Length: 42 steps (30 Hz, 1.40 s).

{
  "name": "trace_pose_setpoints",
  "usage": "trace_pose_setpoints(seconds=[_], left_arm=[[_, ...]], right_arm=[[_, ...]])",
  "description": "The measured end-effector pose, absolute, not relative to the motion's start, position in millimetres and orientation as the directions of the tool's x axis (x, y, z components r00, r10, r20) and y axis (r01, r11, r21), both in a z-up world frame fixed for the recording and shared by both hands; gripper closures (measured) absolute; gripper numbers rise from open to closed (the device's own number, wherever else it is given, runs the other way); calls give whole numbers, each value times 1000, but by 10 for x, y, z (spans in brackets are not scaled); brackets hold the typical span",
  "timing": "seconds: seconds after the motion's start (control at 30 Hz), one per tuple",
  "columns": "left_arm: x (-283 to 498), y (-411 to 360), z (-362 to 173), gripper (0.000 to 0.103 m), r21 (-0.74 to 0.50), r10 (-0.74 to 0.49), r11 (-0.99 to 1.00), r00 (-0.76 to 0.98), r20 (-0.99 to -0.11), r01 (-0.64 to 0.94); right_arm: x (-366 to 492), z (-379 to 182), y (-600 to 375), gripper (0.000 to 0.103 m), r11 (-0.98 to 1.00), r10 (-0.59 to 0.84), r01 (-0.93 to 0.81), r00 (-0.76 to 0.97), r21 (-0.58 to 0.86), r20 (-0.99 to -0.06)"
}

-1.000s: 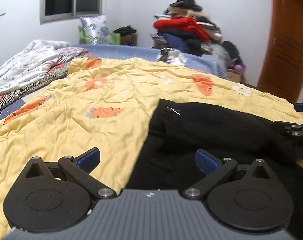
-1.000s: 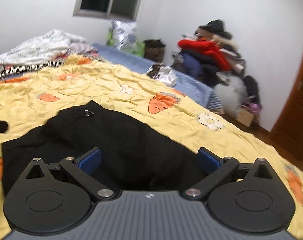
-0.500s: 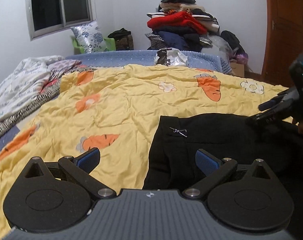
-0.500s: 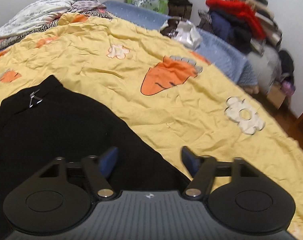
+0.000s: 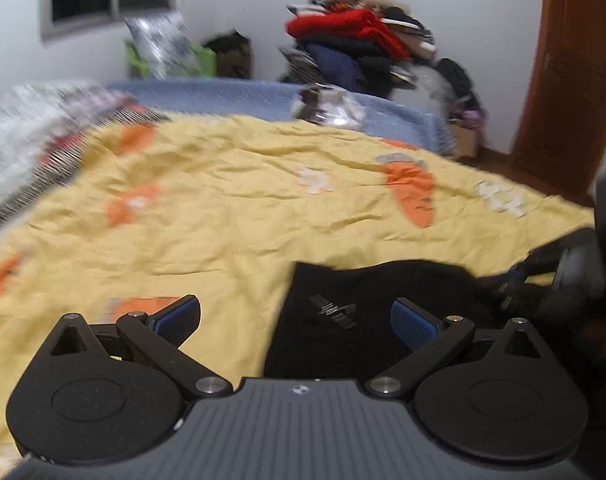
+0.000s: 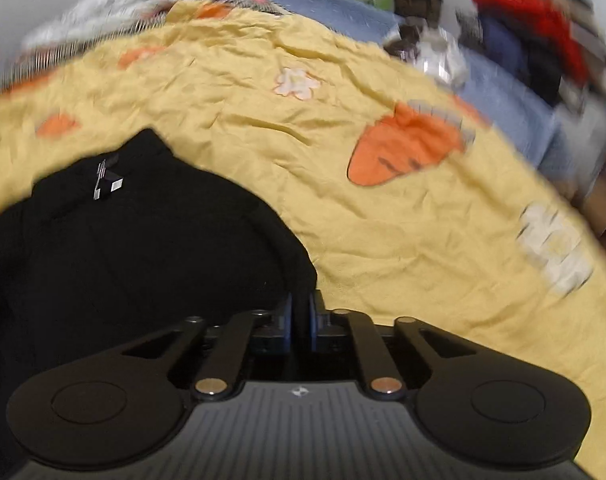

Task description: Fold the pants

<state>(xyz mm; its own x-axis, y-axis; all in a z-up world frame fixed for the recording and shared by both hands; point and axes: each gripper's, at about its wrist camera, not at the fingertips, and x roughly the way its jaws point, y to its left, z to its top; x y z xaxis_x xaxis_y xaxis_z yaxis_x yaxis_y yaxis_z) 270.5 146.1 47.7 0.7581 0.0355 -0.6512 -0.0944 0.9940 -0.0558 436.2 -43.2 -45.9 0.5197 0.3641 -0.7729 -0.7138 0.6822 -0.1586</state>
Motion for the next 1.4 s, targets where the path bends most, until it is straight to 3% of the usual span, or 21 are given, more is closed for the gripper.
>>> trace_pose_setpoints(seconds=[0.1, 0.23, 0.53, 0.6, 0.67, 0.7, 0.77, 0.8, 0.83, 1.13, 1.27, 1.4], left_arm=[[2994, 1510, 427, 1, -190, -69, 978, 708, -703, -92], [3205, 1646, 315, 1, -389, -211, 911, 657, -723, -135], [3556, 1877, 48, 6, -694, -508, 695, 555, -659, -188], [3638, 1897, -41, 14, -727, -551, 649, 522, -652, -222], [3653, 1905, -137, 37, -764, -597, 593, 498, -629, -254], [3635, 1905, -176, 57, -772, -610, 574, 487, -625, -272], [3569, 1883, -204, 72, -768, -608, 578, 482, -630, -275], [3511, 1888, -205, 91, -767, -599, 579, 493, -630, -277], [3437, 1902, -191, 98, -772, -594, 572, 508, -623, -278], [2072, 1813, 382, 98, -548, -421, 837, 639, -644, -1], [1551, 1862, 190, 98, -511, -398, 859, 605, -689, -17], [1318, 1914, -131, 98, -472, -351, 878, 560, -750, -81]], right_arm=[[3830, -427, -193, 98, 542, 293, -717, 651, -440, -700], [3139, -453, -59, 98, 364, 289, -650, 759, -667, -583], [2438, -529, -122, 98, 211, 327, -506, 843, -836, -428], [2377, -485, -148, 98, 211, 336, -500, 844, -840, -418], [2325, -484, -172, 98, 198, 328, -491, 848, -848, -415], [2306, -484, -185, 98, 198, 327, -489, 850, -849, -413], [2309, -491, -194, 98, 210, 327, -503, 844, -838, -425], [2313, -503, -182, 98, 213, 324, -503, 845, -838, -425], [2316, -517, -177, 98, 219, 323, -505, 845, -835, -426], [1844, -261, -238, 98, 337, 370, -537, 831, -773, -415], [1262, -298, -234, 98, 307, 402, -558, 810, -771, -426], [866, -509, -147, 98, 254, 412, -636, 753, -729, -514]])
